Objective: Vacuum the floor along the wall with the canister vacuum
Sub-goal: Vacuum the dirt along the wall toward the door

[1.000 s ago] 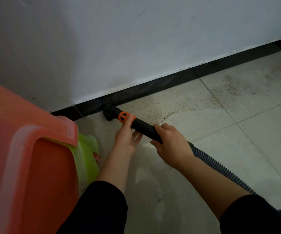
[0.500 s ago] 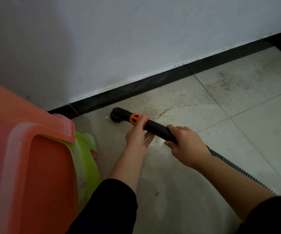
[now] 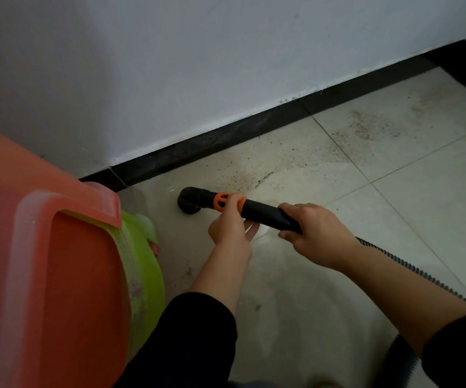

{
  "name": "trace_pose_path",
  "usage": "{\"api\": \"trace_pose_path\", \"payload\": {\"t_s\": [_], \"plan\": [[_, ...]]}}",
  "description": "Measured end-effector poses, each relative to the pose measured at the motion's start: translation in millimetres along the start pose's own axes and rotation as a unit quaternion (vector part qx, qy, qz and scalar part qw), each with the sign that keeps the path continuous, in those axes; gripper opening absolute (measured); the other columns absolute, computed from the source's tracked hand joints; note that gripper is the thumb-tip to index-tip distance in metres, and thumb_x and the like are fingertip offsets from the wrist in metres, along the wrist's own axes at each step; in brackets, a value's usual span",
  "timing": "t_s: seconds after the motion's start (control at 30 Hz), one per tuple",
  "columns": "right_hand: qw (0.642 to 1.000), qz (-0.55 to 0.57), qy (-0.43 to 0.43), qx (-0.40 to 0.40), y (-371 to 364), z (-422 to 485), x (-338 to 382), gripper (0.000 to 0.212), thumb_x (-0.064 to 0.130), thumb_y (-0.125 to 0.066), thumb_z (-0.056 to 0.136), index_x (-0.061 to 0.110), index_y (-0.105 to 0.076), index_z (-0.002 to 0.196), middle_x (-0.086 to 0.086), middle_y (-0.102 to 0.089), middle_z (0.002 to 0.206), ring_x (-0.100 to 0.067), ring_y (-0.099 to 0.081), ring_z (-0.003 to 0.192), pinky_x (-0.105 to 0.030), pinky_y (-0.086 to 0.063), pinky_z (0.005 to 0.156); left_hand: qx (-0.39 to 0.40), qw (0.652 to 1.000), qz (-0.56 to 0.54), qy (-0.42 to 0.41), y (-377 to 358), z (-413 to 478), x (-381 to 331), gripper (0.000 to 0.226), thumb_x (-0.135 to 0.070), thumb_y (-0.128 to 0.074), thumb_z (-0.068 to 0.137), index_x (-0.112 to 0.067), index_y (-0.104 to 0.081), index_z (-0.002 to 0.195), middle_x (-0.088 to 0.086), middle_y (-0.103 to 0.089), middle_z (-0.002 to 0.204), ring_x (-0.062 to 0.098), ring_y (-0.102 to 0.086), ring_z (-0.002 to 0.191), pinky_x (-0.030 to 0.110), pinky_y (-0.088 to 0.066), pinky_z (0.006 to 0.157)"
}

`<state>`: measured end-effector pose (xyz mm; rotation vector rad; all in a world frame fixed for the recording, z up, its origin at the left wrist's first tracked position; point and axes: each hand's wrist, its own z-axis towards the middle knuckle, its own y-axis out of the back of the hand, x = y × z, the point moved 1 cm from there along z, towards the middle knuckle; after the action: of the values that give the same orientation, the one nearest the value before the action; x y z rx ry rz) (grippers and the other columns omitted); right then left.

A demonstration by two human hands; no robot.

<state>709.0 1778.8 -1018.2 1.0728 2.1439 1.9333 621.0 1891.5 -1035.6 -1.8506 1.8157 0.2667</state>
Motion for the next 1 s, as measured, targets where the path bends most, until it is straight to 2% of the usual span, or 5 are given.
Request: {"api": "trace_pose_path", "payload": {"t_s": [0.13,0.23,0.57,0.9,1.0], "plan": [[1.0,0.004,-0.005,-0.002,3,-8,-7,0.019,0.026,-0.063,0.091,0.019,-0.053,0.105,0.004,-0.051,0.08,-0.016,-0.046,0.076,-0.029,-0.034,0.065,-0.006,1.0,0.006,0.013,-4,-8,6,0.033,-0.018,-0.077,0.078,-0.008,-0.055,0.1,0.01,-0.065,0.09,0.024,-0.069,0.083,0.028,-0.059,0.055],[1.0,0.005,-0.01,-0.007,4,-14,-13,0.02,0.026,-0.063,0.09,0.018,-0.054,0.106,0.004,-0.051,0.082,-0.016,-0.046,0.078,-0.03,-0.037,0.067,-0.006,1.0,0.012,0.014,-8,-12,12,0.028,-0.019,-0.077,0.078,-0.01,-0.055,0.093,0.01,-0.064,0.088,0.023,-0.069,0.081,0.027,-0.058,0.052],[0.999,0.009,-0.032,-0.022,10,-31,-33,0.02,0.026,-0.066,0.088,0.022,-0.056,0.105,0.004,-0.054,0.083,-0.017,-0.05,0.078,-0.032,-0.045,0.07,0.0,1.0,0.025,0.011,-23,-19,32,0.024,-0.018,-0.077,0.078,-0.009,-0.056,0.084,0.011,-0.067,0.089,0.023,-0.071,0.079,0.027,-0.058,0.053],[0.996,0.004,-0.07,-0.051,18,-50,-49,0.024,0.024,-0.067,0.086,0.02,-0.059,0.108,0.002,-0.054,0.089,-0.018,-0.052,0.082,-0.035,-0.047,0.073,0.051,0.998,0.042,0.02,-38,-21,51,0.022,-0.017,-0.077,0.08,-0.008,-0.058,0.087,0.011,-0.068,0.09,0.024,-0.071,0.08,0.029,-0.06,0.06],[0.995,-0.001,-0.079,-0.055,22,-54,-54,0.025,0.024,-0.068,0.086,0.02,-0.06,0.11,0.003,-0.053,0.089,-0.018,-0.051,0.081,-0.033,-0.045,0.072,0.074,0.996,0.049,0.021,-43,-22,57,0.022,-0.018,-0.076,0.081,-0.009,-0.058,0.089,0.011,-0.068,0.091,0.025,-0.071,0.083,0.03,-0.06,0.061]]}}
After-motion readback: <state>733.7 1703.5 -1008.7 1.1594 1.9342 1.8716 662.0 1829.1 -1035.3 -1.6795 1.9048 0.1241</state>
